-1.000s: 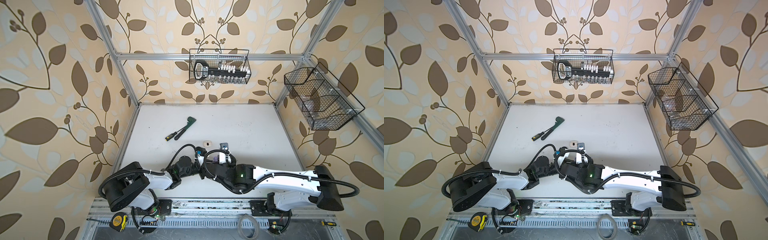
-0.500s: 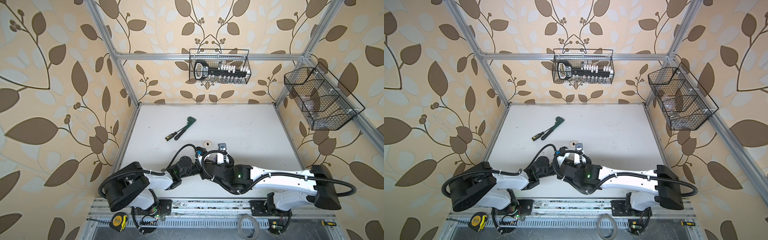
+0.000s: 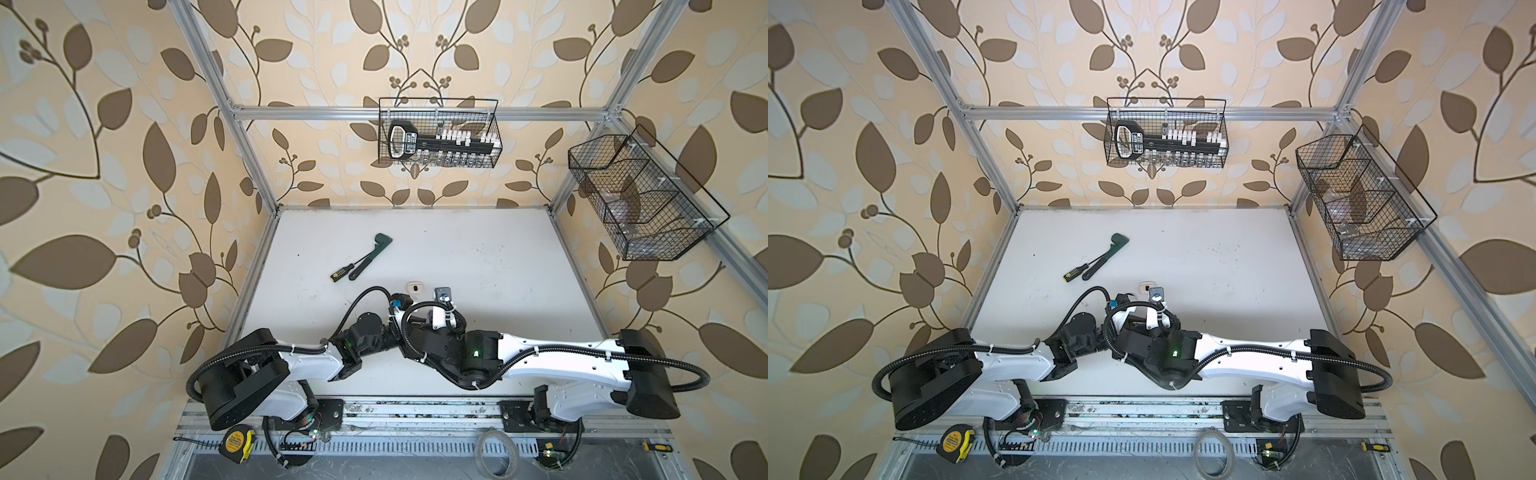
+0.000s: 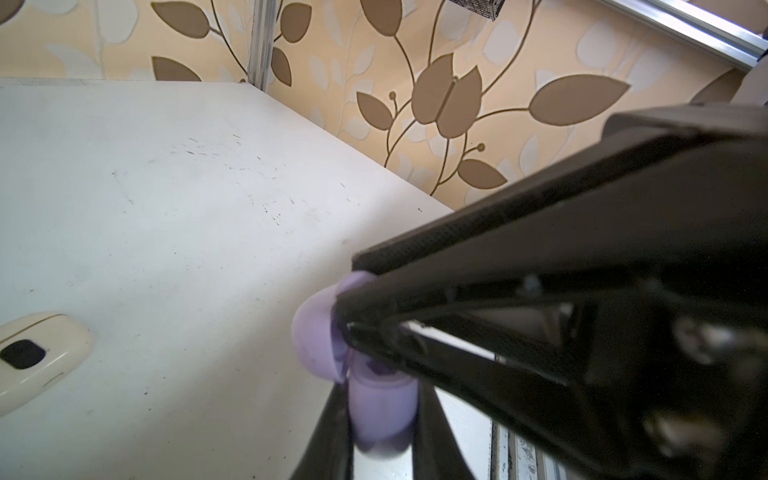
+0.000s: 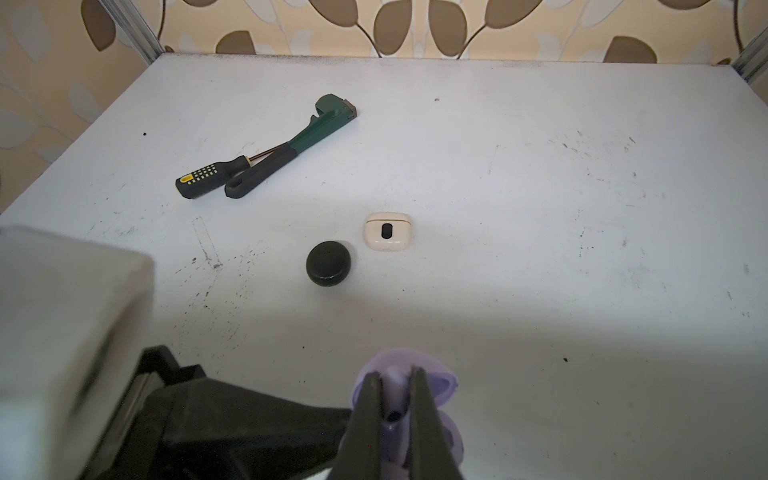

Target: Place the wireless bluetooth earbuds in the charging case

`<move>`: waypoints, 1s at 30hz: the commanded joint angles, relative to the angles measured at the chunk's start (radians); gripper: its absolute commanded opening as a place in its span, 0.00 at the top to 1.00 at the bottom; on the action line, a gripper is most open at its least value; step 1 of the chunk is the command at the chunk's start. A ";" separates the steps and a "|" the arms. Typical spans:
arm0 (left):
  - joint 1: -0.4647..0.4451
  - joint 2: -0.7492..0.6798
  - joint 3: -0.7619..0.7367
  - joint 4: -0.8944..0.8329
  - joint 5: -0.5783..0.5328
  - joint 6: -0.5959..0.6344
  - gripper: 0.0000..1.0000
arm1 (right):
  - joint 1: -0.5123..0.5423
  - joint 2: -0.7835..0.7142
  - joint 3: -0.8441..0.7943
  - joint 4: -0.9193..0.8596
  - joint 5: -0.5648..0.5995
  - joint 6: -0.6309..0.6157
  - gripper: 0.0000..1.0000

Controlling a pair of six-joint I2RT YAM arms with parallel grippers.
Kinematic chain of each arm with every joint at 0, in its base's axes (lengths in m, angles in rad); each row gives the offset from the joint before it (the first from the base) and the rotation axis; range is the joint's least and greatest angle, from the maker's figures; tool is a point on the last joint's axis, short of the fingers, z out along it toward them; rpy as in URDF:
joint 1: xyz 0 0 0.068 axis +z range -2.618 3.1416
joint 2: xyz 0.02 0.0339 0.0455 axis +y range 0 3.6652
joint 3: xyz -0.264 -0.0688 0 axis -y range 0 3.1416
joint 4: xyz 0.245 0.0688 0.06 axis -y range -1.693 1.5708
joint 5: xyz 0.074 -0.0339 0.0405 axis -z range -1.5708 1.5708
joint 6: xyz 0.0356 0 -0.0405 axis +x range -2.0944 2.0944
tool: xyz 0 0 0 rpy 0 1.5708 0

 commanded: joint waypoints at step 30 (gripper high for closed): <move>-0.010 -0.150 0.045 -0.046 -0.083 0.070 1.00 | 0.060 -0.013 -0.012 -0.002 -0.017 0.047 0.90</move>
